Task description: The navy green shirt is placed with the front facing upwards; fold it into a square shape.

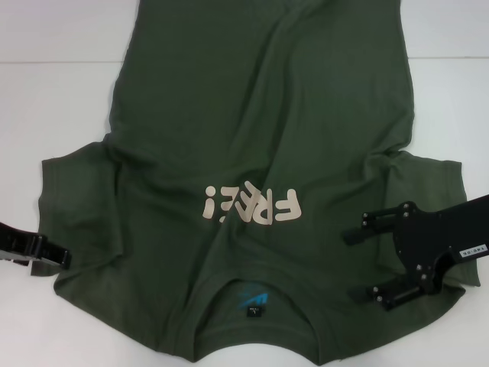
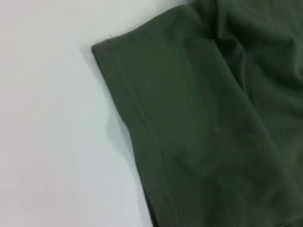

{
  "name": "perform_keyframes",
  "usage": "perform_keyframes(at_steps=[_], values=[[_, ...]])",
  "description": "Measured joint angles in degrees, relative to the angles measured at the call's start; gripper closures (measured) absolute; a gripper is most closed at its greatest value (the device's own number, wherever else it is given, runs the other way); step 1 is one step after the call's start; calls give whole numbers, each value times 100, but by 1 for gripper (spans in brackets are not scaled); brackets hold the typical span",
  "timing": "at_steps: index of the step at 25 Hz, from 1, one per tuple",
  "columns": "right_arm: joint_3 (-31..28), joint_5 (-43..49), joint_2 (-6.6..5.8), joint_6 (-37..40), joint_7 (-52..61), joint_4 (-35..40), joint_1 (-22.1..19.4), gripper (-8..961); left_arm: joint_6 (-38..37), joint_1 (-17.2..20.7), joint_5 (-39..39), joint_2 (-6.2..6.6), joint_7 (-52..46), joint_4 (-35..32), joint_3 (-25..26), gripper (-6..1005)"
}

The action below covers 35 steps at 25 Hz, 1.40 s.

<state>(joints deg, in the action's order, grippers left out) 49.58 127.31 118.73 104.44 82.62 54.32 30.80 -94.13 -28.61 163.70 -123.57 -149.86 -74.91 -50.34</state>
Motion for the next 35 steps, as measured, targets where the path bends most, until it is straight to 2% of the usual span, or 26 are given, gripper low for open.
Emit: perform_keyframes(at_steps=[11,35], values=[[0,52,18,11,0,0,22,68,202,47,4,117,-5,220,-49,291],[5,57,62,12,49,-9,85,69,344,19,4,137,-9,453,-190,364]])
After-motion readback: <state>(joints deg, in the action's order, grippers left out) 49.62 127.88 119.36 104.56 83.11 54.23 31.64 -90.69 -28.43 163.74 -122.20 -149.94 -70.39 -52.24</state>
